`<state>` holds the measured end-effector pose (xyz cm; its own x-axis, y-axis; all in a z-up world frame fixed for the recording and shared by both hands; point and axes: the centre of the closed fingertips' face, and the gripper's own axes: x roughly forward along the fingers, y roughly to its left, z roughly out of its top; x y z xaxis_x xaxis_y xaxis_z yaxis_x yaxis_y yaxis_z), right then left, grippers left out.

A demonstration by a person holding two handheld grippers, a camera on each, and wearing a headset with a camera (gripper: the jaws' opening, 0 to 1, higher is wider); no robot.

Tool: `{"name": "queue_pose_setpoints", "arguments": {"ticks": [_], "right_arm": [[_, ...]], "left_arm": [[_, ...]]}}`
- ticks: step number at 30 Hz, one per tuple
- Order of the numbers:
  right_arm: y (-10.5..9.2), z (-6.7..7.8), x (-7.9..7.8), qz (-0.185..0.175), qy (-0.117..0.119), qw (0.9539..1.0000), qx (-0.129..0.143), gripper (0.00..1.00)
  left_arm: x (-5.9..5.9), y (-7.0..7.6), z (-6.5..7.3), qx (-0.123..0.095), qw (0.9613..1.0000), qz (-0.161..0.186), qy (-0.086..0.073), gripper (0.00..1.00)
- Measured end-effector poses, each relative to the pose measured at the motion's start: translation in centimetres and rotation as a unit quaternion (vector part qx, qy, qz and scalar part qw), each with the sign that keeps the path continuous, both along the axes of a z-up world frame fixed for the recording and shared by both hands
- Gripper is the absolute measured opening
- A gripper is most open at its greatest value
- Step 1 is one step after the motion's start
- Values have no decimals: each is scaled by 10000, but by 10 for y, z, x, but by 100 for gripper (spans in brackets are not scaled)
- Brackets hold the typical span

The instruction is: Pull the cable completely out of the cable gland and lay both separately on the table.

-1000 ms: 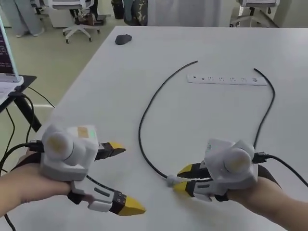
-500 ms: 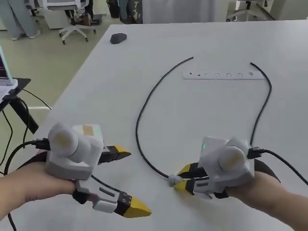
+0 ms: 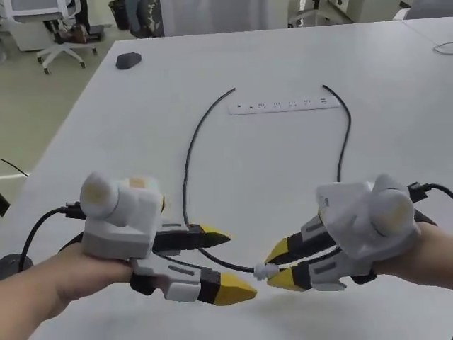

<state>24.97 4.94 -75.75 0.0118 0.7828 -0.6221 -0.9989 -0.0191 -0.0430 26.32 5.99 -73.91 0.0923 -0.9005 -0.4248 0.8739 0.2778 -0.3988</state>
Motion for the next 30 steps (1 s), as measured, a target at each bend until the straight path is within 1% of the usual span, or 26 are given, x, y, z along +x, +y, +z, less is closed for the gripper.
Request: {"name": "queue_pose_setpoints", "arguments": {"ticks": [1,2,3,4,6,7,8,10,12,15,16,17,18,19,21,24,26,27,28,30], "right_arm": [[-2,2,-1,23,-113,9999,39,8],[-3,3,-2,38,-110,9999,48,8],[-5,5,-3,37,-133,9999,69,8],[-6,6,-3,32,-148,9998,92,8],[-6,8,-5,38,-161,9998,142,7],[-6,9,-6,35,-172,9997,167,7],[-5,11,-7,8,-164,9996,229,7],[-5,13,-8,7,-146,9995,282,7],[-5,13,-8,27,-207,9994,284,7],[-6,11,-9,64,-248,9994,245,7],[-7,11,-9,62,-236,9994,244,7],[-7,11,-9,56,-212,9994,258,7],[-7,11,-9,51,-214,9994,272,7],[-7,11,-9,44,-178,9994,290,7],[-8,11,-10,56,-181,9994,302,7],[-8,10,-10,63,-168,9994,302,7],[-8,11,-11,73,-145,9993,333,7],[-8,11,-10,65,-159,9993,330,7],[-8,10,-11,64,-121,9993,333,7],[-8,10,-10,86,-167,9993,333,7]], "left_arm": [[-1,-6,-1,-63,9999,-26,84,53],[-4,-11,0,-139,9997,-73,210,52],[-8,-18,2,-308,9988,-140,346,52],[-7,-19,0,-245,9991,-142,313,52],[-9,-24,-2,-238,9993,-239,189,49],[-10,-24,-5,-189,9992,-268,218,47],[-12,-25,-6,-193,9988,-338,282,45],[-14,-27,-4,-274,9982,-376,385,42],[-16,-30,0,-406,9974,-451,381,36],[-17,-30,2,-427,9970,-492,413,30],[-17,-30,3,-485,9966,-490,449,29],[-17,-30,3,-496,9964,-461,517,28],[-18,-31,2,-486,9964,-461,526,27],[-18,-31,2,-475,9964,-480,516,26],[-19,-31,0,-431,9966,-506,484,24],[-19,-31,-2,-411,9969,-500,456,21],[-15,-31,-4,-369,9978,-418,358,16],[-15,-31,-3,-395,9976,-430,369,16],[-16,-31,-3,-405,9974,-448,385,16],[-15,-31,-3,-406,9975,-463,350,16]]}}
